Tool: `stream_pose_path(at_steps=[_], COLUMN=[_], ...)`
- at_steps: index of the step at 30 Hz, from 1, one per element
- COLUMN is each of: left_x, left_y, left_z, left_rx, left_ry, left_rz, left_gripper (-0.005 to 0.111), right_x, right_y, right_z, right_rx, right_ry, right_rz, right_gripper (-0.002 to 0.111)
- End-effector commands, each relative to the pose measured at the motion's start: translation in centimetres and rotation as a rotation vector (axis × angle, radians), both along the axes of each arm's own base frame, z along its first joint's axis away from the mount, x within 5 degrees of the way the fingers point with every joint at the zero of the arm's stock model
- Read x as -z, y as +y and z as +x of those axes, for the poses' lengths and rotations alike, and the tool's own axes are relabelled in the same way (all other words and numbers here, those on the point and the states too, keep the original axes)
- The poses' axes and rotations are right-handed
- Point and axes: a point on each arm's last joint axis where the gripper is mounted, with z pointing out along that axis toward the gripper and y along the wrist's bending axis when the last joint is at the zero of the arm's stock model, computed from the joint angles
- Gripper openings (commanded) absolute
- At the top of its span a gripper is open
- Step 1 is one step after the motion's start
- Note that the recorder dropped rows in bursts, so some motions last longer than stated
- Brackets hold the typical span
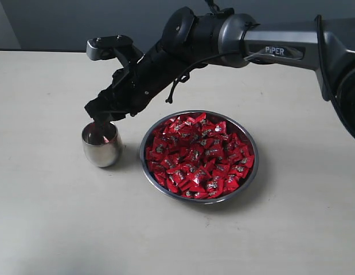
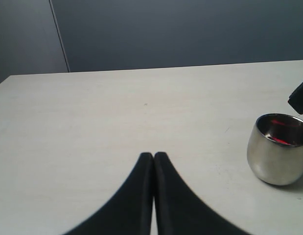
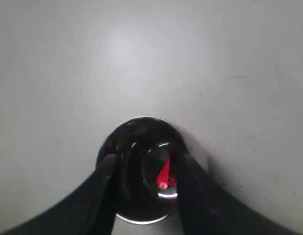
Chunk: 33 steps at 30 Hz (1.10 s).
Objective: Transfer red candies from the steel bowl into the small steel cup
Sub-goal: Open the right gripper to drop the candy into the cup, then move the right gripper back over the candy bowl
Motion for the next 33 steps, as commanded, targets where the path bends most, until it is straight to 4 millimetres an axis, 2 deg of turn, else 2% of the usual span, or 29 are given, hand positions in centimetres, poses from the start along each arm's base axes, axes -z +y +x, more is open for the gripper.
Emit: stream_pose_path(at_steps=[1, 3, 5, 8, 9, 14, 18, 23, 27, 29, 30, 31, 32, 33], left_x=[0.1, 0.1, 0.1, 0.1, 0.1, 0.1, 0.1, 0.1, 0.1, 0.1, 0.1, 0.1, 0.1, 0.1], left_y=[0.0, 0.0, 0.0, 0.0, 0.0, 0.0, 0.0, 0.0, 0.0, 0.0, 0.0, 0.0, 0.0, 0.0], left_z=[0.0, 0.0, 0.0, 0.0, 0.0, 0.0, 0.0, 0.0, 0.0, 0.0, 0.0, 0.0, 0.0, 0.0], left_rx=[-0.001, -0.001, -0.001, -0.001, -0.001, -0.001, -0.001, -0.001, -0.001, -0.001, -0.001, -0.001, -0.001, -0.001], left_ry=[-0.003, -0.003, -0.003, -0.003, -0.003, -0.003, -0.003, -0.003, -0.003, -0.003, -0.003, -0.003, -0.003, -0.003], left_rz=[-0.004, -0.004, -0.004, -0.004, -0.004, -0.004, -0.004, -0.004, -0.004, -0.004, -0.004, -0.004, -0.004, -0.004], left_gripper=[0.0, 0.0, 0.0, 0.0, 0.0, 0.0, 0.0, 0.0, 0.0, 0.0, 0.0, 0.0, 0.0, 0.0], right_x=[-0.3, -0.3, -0.4, -1.3, -1.6, -3.9, -5.2, -6.6, -7.1, -7.0, -6.9, -6.8, -6.7, -6.5], right_y=[0.0, 0.0, -0.1, -0.2, -0.2, -0.4, -1.5, -4.0, -6.8, -8.5, -10.5, -11.4, -13.2, -13.9], right_z=[-0.2, -0.3, -0.3, -0.2, -0.2, 0.6, 1.2, 0.8, 0.3, 0.4, 0.5, 0.6, 0.4, 0.2], right_rx=[-0.008, -0.01, -0.009, -0.001, 0.008, 0.097, 0.184, 0.303, 0.352, 0.377, 0.413, 0.431, 0.459, 0.462], right_ry=[0.009, 0.028, 0.031, 0.007, -0.007, -0.045, -0.099, -0.265, -0.317, -0.315, -0.307, -0.304, -0.309, -0.311], right_rz=[-0.003, -0.008, -0.01, 0.01, 0.02, 0.114, 0.174, 0.195, 0.177, 0.157, 0.137, 0.129, 0.109, 0.097], right_gripper=[0.039, 0.038, 0.028, 0.004, 0.0, 0.0, 0.0, 0.0, 0.0, 0.0, 0.0, 0.0, 0.0, 0.0])
